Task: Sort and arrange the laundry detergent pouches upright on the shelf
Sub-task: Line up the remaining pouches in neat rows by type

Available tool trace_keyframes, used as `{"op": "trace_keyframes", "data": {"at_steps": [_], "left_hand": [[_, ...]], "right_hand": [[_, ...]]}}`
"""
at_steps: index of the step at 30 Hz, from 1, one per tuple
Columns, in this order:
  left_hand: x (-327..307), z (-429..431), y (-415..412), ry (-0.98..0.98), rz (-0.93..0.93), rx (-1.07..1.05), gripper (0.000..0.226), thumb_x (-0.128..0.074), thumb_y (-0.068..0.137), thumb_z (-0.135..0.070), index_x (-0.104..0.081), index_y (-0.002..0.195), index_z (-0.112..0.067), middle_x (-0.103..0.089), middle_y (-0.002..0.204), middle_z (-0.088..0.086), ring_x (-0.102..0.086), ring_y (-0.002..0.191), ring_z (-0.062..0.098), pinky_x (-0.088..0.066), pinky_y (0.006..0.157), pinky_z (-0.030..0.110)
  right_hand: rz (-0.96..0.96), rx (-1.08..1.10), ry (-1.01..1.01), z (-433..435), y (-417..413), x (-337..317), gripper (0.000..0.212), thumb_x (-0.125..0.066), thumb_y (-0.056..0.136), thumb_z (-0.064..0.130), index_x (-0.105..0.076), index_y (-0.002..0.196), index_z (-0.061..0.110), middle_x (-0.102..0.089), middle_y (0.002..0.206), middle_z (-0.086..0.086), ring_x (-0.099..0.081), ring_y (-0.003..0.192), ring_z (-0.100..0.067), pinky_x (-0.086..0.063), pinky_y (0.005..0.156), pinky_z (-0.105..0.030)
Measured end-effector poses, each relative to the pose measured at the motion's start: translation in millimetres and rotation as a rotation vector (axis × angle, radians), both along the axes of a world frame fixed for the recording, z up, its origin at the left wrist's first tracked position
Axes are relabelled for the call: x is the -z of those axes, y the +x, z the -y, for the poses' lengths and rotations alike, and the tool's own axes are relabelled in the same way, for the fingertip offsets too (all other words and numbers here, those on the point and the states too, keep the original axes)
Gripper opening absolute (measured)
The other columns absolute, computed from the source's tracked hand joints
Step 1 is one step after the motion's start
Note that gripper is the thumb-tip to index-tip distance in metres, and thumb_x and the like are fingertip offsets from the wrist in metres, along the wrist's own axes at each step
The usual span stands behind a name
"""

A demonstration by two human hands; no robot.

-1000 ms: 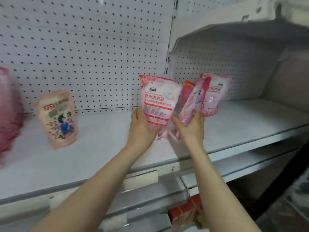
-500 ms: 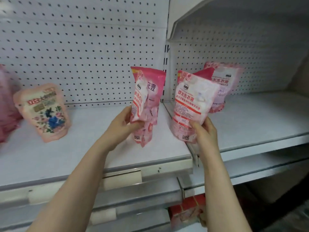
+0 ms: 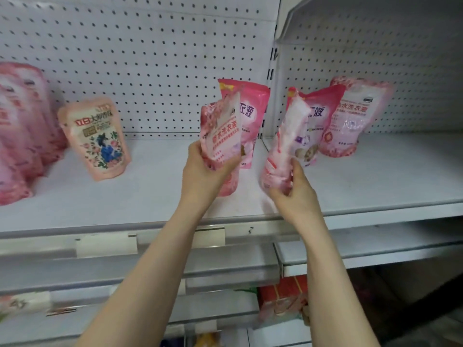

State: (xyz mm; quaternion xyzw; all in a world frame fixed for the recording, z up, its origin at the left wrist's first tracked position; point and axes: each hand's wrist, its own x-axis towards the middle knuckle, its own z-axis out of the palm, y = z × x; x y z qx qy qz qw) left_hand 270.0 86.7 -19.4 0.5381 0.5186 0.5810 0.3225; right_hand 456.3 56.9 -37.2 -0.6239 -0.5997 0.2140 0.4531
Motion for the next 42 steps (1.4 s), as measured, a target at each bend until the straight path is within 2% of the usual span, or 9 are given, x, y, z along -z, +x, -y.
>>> {"op": "trace_keyframes", "data": {"at_steps": [3, 7, 11, 13, 18, 23, 28, 32, 42], "left_hand": [[-2, -15, -9, -0.071, 0.221, 0.032, 0.035, -0.070, 0.084, -0.026, -0.059, 0.115, -0.014, -0.070, 0.107, 0.003, -0.070, 0.093, 0.020, -0.058, 0.083, 0.046], [-4, -26, -38, -0.156, 0.369, 0.215, 0.031, -0.054, 0.097, -0.017, -0.058, 0.126, -0.008, -0.071, 0.109, 0.003, -0.072, 0.084, 0.011, -0.057, 0.070, 0.026], [-2, -26, -47, -0.151, 0.313, 0.221, 0.035, -0.047, 0.100, -0.026, -0.053, 0.132, -0.014, -0.069, 0.117, 0.000, -0.069, 0.101, 0.015, -0.057, 0.077, 0.027], [-1, -21, -44, -0.129, 0.270, 0.197, 0.033, -0.047, 0.100, -0.029, -0.054, 0.131, -0.018, -0.069, 0.116, -0.003, -0.070, 0.097, 0.012, -0.058, 0.072, 0.023], [0, -10, -40, -0.064, 0.261, 0.159, 0.035, -0.057, 0.096, -0.024, -0.054, 0.129, -0.013, -0.071, 0.112, 0.000, -0.071, 0.093, 0.012, -0.058, 0.070, 0.025], [3, -3, -36, -0.015, 0.087, 0.149, 0.057, -0.079, 0.076, -0.016, -0.052, 0.126, -0.021, -0.069, 0.113, -0.008, -0.068, 0.096, 0.004, -0.059, 0.075, 0.026], [-2, -10, -34, -0.080, 0.028, 0.066, 0.037, -0.081, 0.075, -0.020, -0.065, 0.109, -0.020, -0.074, 0.099, -0.002, -0.073, 0.085, 0.023, -0.059, 0.076, 0.049], [-4, -6, -35, -0.086, 0.085, 0.020, 0.038, -0.080, 0.075, -0.022, -0.067, 0.110, -0.018, -0.074, 0.104, 0.001, -0.071, 0.093, 0.022, -0.059, 0.080, 0.049], [-28, 69, -123, 0.042, 0.374, -0.081, 0.029, -0.076, 0.078, -0.008, -0.066, 0.105, -0.013, -0.075, 0.100, 0.003, -0.072, 0.091, 0.020, -0.059, 0.075, 0.037]], "right_hand": [[-0.077, -0.051, -0.047, 5, 10, -4, 0.066, -0.067, 0.089, 0.016, -0.038, 0.147, 0.025, -0.058, 0.127, 0.001, -0.061, 0.102, -0.006, -0.046, 0.092, -0.027], [-0.255, 0.010, 0.061, -6, 33, -14, 0.058, -0.074, 0.087, 0.018, -0.049, 0.140, 0.020, -0.060, 0.125, -0.002, -0.061, 0.106, -0.010, -0.051, 0.101, -0.038], [-0.314, -0.171, -0.006, -32, 38, -23, 0.076, -0.077, 0.084, 0.024, -0.037, 0.148, 0.024, -0.048, 0.138, 0.003, -0.050, 0.125, -0.010, -0.047, 0.097, -0.022], [-0.360, -0.217, -0.047, -44, 35, -23, 0.081, -0.081, 0.079, 0.030, -0.038, 0.147, 0.026, -0.052, 0.139, 0.001, -0.053, 0.127, -0.014, -0.050, 0.100, -0.031], [-0.523, -0.202, 0.005, -52, 13, -19, 0.059, -0.088, 0.070, 0.018, -0.062, 0.123, 0.017, -0.073, 0.114, 0.001, -0.071, 0.102, -0.014, -0.059, 0.089, -0.040], [-0.572, -0.191, 0.020, -51, 14, -14, 0.053, -0.087, 0.071, 0.036, -0.067, 0.119, 0.024, -0.074, 0.113, 0.007, -0.070, 0.104, -0.012, -0.056, 0.093, -0.043], [-0.540, -0.205, 0.062, -53, 16, -18, 0.038, -0.085, 0.075, 0.022, -0.070, 0.110, 0.023, -0.075, 0.107, 0.007, -0.072, 0.101, -0.012, -0.058, 0.090, -0.045], [-0.569, -0.122, 0.114, -50, 0, -20, 0.027, -0.085, 0.074, 0.019, -0.070, 0.094, 0.029, -0.075, 0.095, 0.012, -0.073, 0.089, -0.005, -0.061, 0.083, -0.038], [-0.746, -0.154, 0.204, -4, -69, -46, 0.028, -0.083, 0.076, 0.016, -0.070, 0.098, 0.027, -0.077, 0.097, 0.008, -0.074, 0.090, -0.010, -0.059, 0.075, -0.032]]}}
